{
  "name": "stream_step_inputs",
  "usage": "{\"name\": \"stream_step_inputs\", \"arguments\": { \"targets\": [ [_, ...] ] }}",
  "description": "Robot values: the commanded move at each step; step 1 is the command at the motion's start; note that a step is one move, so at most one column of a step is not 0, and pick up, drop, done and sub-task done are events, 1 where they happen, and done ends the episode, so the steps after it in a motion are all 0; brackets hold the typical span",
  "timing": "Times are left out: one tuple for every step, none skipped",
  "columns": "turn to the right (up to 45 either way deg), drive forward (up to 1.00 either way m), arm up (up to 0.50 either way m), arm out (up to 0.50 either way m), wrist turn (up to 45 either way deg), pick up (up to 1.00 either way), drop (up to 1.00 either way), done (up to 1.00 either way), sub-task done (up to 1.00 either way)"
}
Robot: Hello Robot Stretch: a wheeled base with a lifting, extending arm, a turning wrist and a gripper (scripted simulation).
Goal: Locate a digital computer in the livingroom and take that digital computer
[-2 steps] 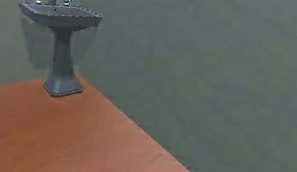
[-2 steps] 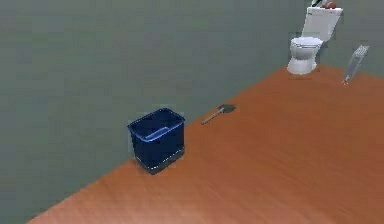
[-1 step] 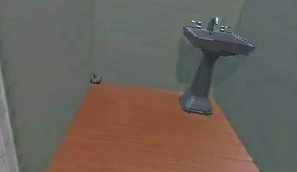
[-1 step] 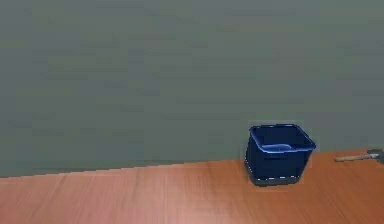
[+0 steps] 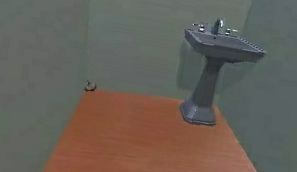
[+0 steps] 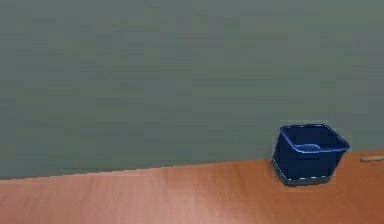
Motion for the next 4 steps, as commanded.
{"name": "stream_step_inputs", "arguments": {
  "targets": [
    [-45.0, 0.0, 0.0, 0.0, 0.0, 0.0, 0.0, 0.0, 0.0],
    [-45.0, 0.0, 0.0, 0.0, 0.0, 0.0, 0.0, 0.0, 0.0],
    [0.0, 1.0, 0.0, 0.0, 0.0, 0.0, 0.0, 0.0, 0.0],
    [0.0, 0.15, 0.0, 0.0, 0.0, 0.0, 0.0, 0.0, 0.0]
  ]
}}
